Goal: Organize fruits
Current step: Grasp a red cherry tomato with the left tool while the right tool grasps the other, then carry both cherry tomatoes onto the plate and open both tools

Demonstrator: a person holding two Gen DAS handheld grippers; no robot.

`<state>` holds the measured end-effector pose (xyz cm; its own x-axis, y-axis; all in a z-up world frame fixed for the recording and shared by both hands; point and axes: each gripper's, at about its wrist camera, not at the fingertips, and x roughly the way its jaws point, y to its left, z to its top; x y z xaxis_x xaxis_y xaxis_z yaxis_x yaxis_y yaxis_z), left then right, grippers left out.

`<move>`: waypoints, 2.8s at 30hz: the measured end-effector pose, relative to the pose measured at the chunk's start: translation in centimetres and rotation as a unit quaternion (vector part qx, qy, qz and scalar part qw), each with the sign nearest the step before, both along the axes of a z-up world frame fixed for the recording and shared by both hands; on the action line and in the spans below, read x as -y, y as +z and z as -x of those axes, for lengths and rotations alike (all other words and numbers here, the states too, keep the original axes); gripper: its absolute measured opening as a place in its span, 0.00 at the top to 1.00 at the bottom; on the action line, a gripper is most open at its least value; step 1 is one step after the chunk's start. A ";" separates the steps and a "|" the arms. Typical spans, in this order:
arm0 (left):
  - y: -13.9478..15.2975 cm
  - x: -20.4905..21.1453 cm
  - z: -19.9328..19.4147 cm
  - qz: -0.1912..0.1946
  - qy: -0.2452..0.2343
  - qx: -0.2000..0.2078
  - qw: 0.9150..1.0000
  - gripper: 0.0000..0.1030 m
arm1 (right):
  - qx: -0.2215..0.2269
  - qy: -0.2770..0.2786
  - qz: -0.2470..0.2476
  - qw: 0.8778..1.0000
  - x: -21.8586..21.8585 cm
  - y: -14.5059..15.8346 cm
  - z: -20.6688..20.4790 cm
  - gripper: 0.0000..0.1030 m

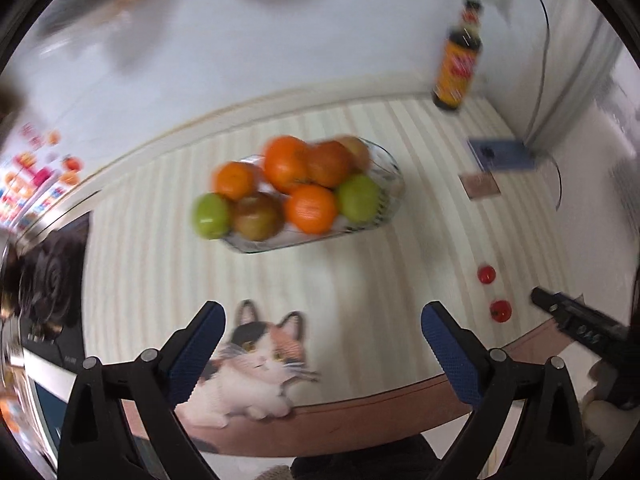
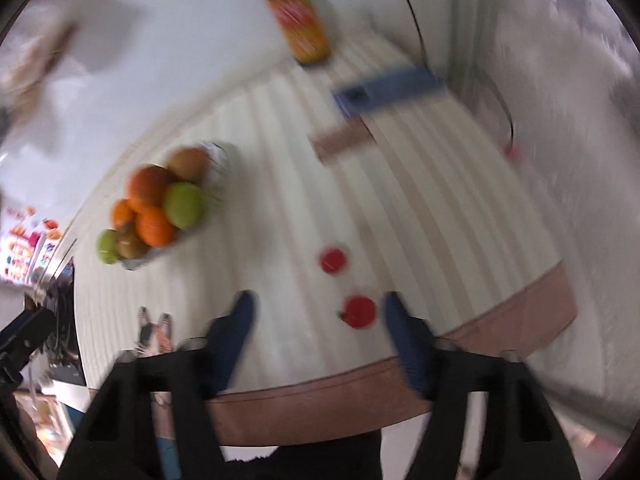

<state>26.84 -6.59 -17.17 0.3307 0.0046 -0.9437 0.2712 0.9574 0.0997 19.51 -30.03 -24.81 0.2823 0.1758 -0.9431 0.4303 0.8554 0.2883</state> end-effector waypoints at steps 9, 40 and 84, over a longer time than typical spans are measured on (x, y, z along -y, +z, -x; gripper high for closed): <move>-7.2 7.9 -3.2 -0.048 -0.060 -0.076 0.994 0.02 | -0.045 0.013 -0.028 0.998 0.5 -8.3 -0.3 0.57; -16.8 22.5 -2.1 -0.003 -0.202 -0.179 0.963 0.76 | -0.018 -0.078 0.013 0.997 9.0 -6.9 2.7 0.67; -8.6 9.7 -21.9 -0.025 -0.124 -0.212 0.969 0.76 | 0.096 -0.005 -0.254 0.962 -4.7 -7.9 -18.1 0.66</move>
